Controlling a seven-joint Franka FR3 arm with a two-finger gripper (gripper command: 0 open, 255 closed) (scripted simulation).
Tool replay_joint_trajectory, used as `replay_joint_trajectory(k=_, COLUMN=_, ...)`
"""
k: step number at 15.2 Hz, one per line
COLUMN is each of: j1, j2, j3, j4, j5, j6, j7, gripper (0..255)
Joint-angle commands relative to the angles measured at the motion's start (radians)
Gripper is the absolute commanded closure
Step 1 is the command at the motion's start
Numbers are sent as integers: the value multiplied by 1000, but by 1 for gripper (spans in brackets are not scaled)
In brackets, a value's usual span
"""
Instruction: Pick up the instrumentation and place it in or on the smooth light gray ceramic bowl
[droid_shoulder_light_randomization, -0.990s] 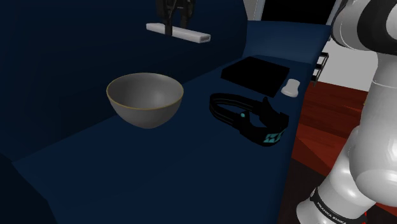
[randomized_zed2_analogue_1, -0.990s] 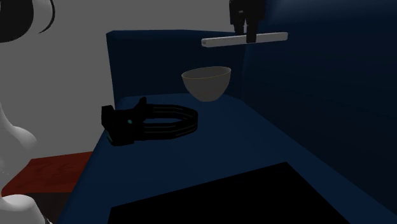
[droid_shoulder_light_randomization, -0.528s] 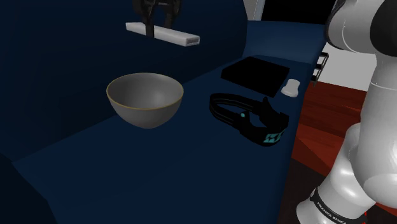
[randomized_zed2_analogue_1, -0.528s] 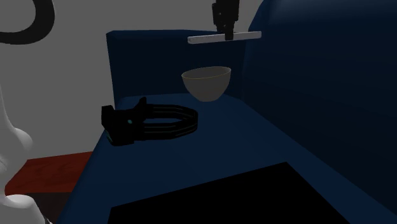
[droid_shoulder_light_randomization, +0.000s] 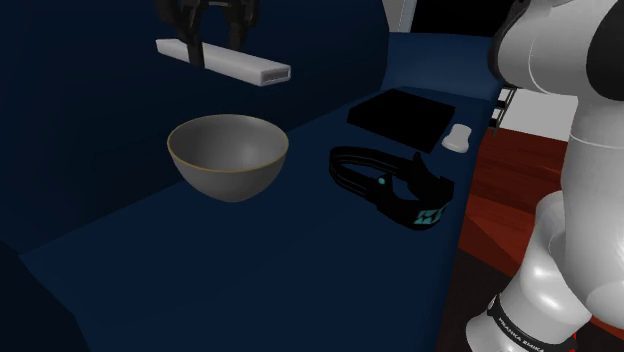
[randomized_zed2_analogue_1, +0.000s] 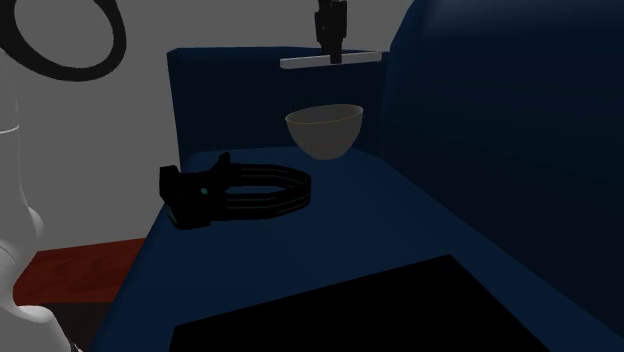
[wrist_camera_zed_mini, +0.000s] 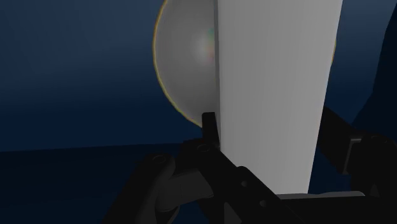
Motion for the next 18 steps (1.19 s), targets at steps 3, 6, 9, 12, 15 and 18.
replay_joint_trajectory(k=3, j1=-30, j2=-63, j3=0, j4=-150, j5=30, j6=91, j7=2, gripper=255)
replay_joint_trajectory(k=6, j1=-47, j2=-101, j3=-3, j4=-247, j5=48, j6=153, j7=-2, gripper=255)
replay_joint_trajectory(k=9, j1=-59, j2=-131, j3=-5, j4=-331, j5=62, j6=209, j7=-5, gripper=255)
replay_joint_trajectory(k=12, j1=-69, j2=-158, j3=-8, j4=-412, j5=74, j6=265, j7=-7, gripper=255)
replay_joint_trajectory(k=15, j1=-68, j2=-158, j3=-8, j4=-412, j5=74, j6=265, j7=-7, gripper=255)
replay_joint_trajectory(k=18, j1=-68, j2=-158, j3=-8, j4=-412, j5=74, j6=265, j7=-7, gripper=255)
